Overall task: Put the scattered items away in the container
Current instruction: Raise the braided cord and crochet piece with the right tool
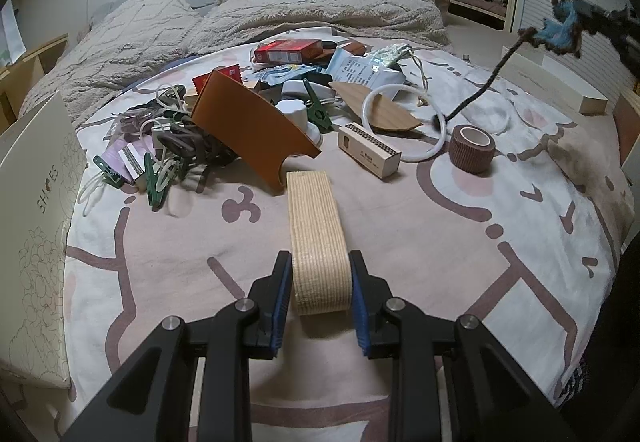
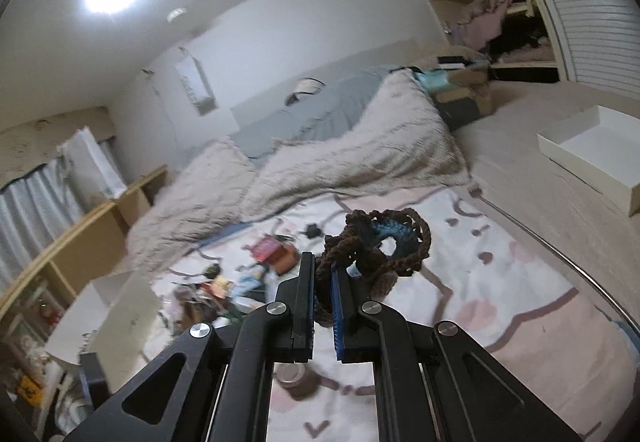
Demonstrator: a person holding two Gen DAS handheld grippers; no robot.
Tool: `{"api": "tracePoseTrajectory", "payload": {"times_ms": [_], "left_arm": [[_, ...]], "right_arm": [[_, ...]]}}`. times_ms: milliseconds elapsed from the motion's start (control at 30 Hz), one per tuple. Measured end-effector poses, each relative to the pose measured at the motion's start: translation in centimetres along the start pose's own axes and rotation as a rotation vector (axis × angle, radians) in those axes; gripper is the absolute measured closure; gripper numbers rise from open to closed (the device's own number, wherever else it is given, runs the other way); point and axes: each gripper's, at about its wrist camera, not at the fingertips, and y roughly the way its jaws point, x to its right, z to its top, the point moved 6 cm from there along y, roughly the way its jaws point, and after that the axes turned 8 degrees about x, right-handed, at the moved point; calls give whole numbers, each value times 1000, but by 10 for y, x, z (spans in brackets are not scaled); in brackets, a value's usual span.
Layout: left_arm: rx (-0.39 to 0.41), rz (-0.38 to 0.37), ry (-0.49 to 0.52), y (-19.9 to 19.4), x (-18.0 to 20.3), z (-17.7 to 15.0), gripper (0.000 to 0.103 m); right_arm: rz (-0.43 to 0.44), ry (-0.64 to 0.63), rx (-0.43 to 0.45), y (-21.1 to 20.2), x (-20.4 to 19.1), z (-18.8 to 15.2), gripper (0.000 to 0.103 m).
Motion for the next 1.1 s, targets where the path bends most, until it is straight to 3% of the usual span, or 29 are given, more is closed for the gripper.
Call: {"api": "tracePoseTrajectory", "payload": {"times_ms": [200,367,500,800,1100], "left_arm": [[20,-2,-5,-7,-4,6,76],[36,4,-22,-15,-10,8,77],[39,11,-36,-20,-15,6,77],[61,30,-86,-37,-30,5,77],[71,70,-139,-51,-53,-1,77]], "right_arm": [[71,-16,46,-15,-21,13,95],[40,-82,74,-25,-29,21,95],[77,-64,62,-27,-33,20,95],[182,-55,-18,-26,-55,1,95],[282,-50,-174,-11,-86,-40,95]]}}
